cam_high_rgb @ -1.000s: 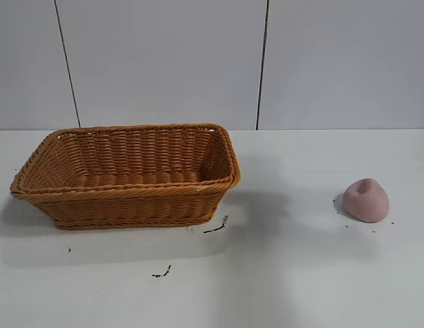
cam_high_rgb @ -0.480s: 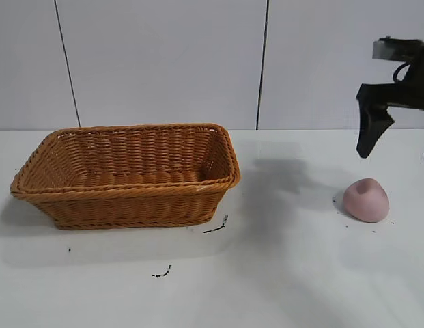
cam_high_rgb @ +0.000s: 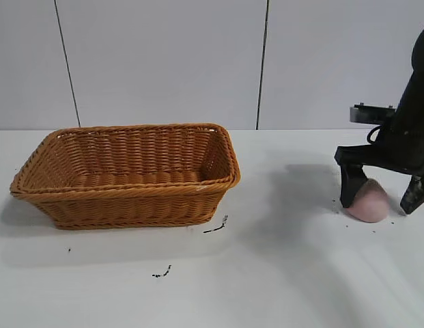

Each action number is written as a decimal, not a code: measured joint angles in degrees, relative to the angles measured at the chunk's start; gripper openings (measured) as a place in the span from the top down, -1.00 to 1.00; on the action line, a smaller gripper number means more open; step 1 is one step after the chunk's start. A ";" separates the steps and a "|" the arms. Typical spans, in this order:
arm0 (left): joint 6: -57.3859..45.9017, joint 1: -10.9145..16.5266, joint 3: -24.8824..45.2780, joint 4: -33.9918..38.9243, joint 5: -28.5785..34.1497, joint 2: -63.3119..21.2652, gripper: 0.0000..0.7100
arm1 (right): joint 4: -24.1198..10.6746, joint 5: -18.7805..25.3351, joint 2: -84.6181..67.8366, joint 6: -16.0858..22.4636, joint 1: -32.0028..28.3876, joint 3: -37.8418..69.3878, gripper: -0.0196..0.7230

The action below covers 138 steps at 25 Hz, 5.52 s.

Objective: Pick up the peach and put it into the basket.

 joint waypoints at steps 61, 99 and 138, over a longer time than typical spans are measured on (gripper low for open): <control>0.00 0.00 0.00 0.00 0.00 0.00 -0.96 | -1.92 9.40 17.30 -0.88 37.33 -46.60 -0.89; 0.00 0.00 0.00 0.00 0.00 0.00 -0.96 | -5.40 27.58 4.30 -0.83 1.53 -53.05 -0.93; 0.00 0.00 0.00 0.00 0.00 0.00 -0.96 | -2.98 16.63 -114.41 -1.02 1.71 49.72 -0.93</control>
